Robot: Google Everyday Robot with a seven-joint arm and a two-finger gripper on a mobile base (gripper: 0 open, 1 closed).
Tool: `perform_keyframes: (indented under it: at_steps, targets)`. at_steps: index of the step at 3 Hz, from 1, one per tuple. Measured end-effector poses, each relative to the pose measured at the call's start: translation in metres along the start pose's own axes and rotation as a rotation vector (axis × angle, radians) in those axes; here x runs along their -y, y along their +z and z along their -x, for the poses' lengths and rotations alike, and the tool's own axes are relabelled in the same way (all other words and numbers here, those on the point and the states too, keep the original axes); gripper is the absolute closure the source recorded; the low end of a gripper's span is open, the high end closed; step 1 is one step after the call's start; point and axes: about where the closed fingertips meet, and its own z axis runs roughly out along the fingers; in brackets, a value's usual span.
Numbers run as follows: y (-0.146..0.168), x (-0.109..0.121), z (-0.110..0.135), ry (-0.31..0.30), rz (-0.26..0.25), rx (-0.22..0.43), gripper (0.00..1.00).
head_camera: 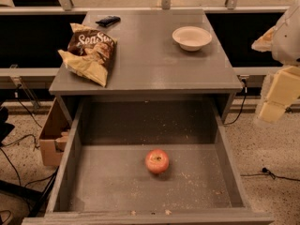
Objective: Pick apple from top drawer and place on counter
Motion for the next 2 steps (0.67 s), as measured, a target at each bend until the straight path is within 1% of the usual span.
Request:
perform_keyframes:
  at_steps: [1,2]
  targets:
    - [0.0,0.0,0.0,0.0,0.0,0.0,0.0]
    - [0.015,0.001,0.004,0.01,-0.011,0.077,0.0]
